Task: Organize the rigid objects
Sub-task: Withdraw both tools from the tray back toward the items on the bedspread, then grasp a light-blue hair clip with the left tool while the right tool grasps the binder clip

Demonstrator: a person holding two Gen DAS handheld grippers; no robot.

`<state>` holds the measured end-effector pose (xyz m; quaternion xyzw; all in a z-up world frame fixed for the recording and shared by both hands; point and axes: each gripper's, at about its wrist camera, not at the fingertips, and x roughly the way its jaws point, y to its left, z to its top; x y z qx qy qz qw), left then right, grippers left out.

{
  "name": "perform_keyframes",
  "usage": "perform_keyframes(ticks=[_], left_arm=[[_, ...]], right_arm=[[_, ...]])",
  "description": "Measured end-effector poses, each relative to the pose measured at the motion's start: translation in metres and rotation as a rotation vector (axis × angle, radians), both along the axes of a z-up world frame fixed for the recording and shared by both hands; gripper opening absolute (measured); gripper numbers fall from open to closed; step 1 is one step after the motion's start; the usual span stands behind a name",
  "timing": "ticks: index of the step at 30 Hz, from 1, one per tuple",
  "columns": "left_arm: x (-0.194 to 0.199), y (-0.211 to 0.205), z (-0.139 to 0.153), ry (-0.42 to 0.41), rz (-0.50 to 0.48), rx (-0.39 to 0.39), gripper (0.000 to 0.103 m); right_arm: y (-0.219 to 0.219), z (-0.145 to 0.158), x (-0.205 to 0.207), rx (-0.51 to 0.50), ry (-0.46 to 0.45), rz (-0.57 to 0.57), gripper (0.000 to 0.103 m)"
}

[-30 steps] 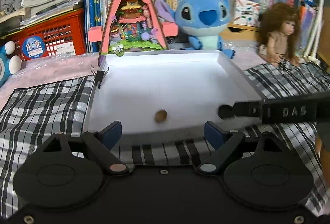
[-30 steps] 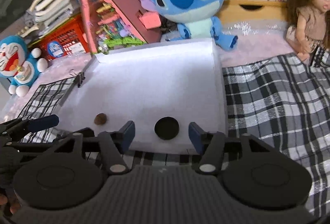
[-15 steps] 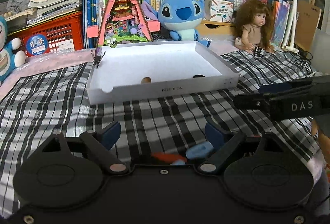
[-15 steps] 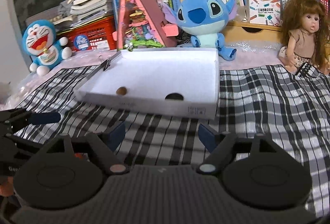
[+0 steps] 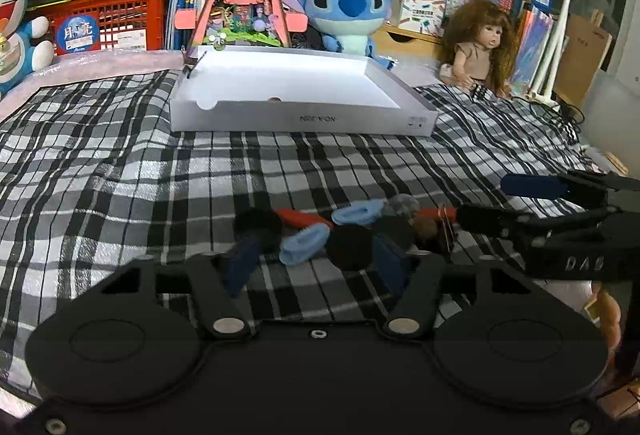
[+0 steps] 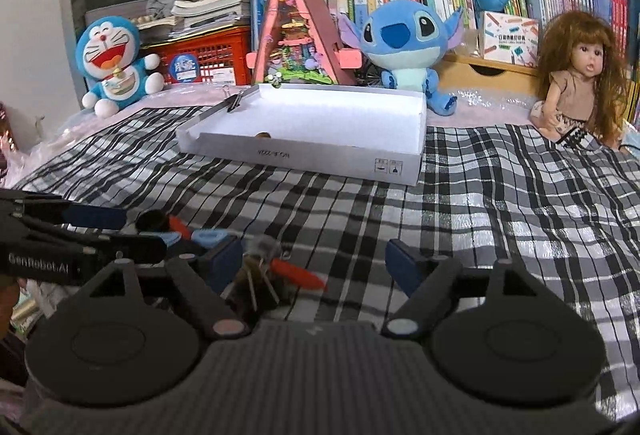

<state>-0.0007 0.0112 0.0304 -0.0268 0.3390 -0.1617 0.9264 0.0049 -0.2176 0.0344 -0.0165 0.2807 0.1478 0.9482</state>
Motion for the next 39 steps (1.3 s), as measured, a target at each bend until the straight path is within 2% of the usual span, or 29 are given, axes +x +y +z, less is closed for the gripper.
perform_keyframes(ticks=[5, 6, 12, 16, 21, 23, 26, 30, 36, 39], left_arm=[[-0.001, -0.003, -0.003, 0.022, -0.026, -0.018, 0.033], [-0.001, -0.004, -0.004, 0.026, -0.031, -0.017, 0.031], [0.008, 0.000, -0.009, 0.034, 0.011, 0.007, 0.030], [0.015, 0.009, -0.010, 0.029, 0.052, 0.032, 0.030], [0.024, 0.018, -0.011, 0.005, 0.142, 0.106, 0.031], [0.023, 0.021, -0.010, -0.001, 0.154, 0.096, 0.031], [0.016, 0.020, -0.006, -0.023, 0.121, 0.060, 0.042], [0.008, 0.004, -0.003, -0.080, 0.056, 0.097, 0.048], [0.015, -0.013, -0.011, -0.081, 0.030, 0.110, 0.048], [0.017, -0.019, -0.013, -0.114, 0.031, 0.140, 0.048]], right_arm=[[0.013, -0.008, -0.012, -0.067, -0.029, 0.058, 0.086], [0.015, -0.009, -0.014, -0.073, -0.032, 0.068, 0.083], [0.020, -0.015, -0.019, -0.097, -0.024, 0.101, 0.070], [0.022, -0.018, -0.019, -0.120, -0.021, 0.122, 0.069], [0.020, -0.020, -0.014, -0.104, -0.001, 0.117, 0.069], [0.020, -0.021, -0.013, -0.100, 0.004, 0.116, 0.069], [0.020, -0.022, -0.011, -0.103, 0.008, 0.118, 0.069], [0.021, -0.025, -0.008, -0.115, 0.000, 0.088, 0.069], [0.020, -0.027, -0.008, -0.090, 0.007, 0.087, 0.069], [0.020, -0.029, -0.007, -0.082, 0.006, 0.085, 0.069]])
